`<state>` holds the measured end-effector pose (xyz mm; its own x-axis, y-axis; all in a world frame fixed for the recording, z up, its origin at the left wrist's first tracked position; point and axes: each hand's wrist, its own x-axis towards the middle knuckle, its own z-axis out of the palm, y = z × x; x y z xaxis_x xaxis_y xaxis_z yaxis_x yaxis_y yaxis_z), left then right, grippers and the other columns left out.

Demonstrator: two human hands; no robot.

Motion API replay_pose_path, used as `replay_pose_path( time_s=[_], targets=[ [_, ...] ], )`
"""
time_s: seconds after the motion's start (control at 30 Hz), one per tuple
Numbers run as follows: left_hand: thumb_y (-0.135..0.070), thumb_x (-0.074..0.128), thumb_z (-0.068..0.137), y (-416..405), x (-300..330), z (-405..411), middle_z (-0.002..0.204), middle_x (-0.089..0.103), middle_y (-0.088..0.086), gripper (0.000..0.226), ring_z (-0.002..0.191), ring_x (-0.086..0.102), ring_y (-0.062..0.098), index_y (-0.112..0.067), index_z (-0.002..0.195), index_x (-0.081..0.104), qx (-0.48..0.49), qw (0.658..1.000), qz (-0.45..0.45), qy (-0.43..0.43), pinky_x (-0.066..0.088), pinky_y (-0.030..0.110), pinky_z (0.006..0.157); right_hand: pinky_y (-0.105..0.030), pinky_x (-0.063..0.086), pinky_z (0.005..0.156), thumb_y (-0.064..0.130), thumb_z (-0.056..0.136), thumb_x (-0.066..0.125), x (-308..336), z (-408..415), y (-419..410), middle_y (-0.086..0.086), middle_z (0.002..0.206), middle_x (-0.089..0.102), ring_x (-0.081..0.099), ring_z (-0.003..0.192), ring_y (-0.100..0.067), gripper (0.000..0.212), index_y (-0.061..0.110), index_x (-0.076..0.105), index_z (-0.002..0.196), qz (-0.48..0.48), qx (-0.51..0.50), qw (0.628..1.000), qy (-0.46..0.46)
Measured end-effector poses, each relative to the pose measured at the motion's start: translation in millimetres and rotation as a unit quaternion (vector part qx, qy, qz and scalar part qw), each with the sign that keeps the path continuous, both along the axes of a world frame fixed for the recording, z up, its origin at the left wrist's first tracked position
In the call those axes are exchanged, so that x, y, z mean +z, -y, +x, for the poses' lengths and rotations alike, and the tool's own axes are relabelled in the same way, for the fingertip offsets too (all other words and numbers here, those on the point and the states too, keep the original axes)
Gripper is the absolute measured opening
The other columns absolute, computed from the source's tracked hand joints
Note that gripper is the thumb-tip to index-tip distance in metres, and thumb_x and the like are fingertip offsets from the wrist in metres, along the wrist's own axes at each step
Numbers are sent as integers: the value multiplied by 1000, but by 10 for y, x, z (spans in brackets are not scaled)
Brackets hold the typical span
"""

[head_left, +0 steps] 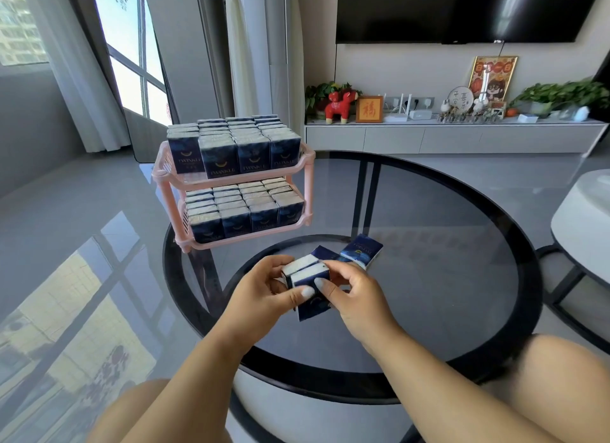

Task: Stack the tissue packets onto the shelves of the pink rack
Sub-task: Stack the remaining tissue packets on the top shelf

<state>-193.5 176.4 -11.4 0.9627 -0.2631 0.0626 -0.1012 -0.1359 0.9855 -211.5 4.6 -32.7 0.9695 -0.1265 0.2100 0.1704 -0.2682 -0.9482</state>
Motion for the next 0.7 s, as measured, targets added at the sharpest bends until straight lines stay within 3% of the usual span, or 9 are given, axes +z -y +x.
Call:
replay_pose_path(
  time_s=[0.1,0.17,0.3,0.43,0.5,0.6,0.7],
  targets=[
    [-20,86,71,9,-26,5,95,68,-4,49,78,65,24,-31,111,59,24,996,72,41,59,33,74,-19,48,91,24,94,55,16,-11,-21,19,110,56,57,102,2,24,29,61,117,13,10,1000,-5],
    [-19,85,73,7,-43,19,93,69,-6,45,78,66,23,-34,107,60,33,995,74,53,59,34,74,-7,40,89,23,97,50,19,-19,-19,21,111,53,52,106,8,27,22,60,122,-15,15,1000,8],
    [-18,85,72,-4,-49,33,92,69,-7,46,69,63,11,-33,107,59,29,995,83,55,57,27,68,-10,36,96,33,100,40,-18,-78,-28,19,124,54,47,118,8,31,31,53,127,-9,65,998,-17],
    [-21,85,72,-13,-78,39,91,70,-4,45,73,66,11,-31,107,58,23,989,126,67,56,25,69,-3,34,90,42,97,36,9,-127,-35,30,119,50,43,112,21,25,46,45,120,1,79,996,-44],
    [-19,85,73,-14,-83,40,89,71,-1,41,79,68,16,-24,104,60,33,995,79,60,57,30,73,-7,37,94,52,93,42,22,-128,-40,28,121,51,46,112,18,27,47,45,119,11,75,996,-37],
    [-24,83,70,-38,-72,62,97,71,12,46,86,68,23,-10,105,57,52,996,-69,-1,55,36,77,-30,42,102,55,79,57,-1,-100,-45,17,124,55,51,115,2,47,43,46,124,36,74,996,-28],
    [-23,74,75,-23,-59,60,115,66,23,52,100,67,28,3,116,52,-21,971,-220,-93,57,32,83,-35,41,104,48,77,65,24,-92,-85,9,127,58,51,122,-7,58,29,48,129,100,107,989,-25]
  ],
)
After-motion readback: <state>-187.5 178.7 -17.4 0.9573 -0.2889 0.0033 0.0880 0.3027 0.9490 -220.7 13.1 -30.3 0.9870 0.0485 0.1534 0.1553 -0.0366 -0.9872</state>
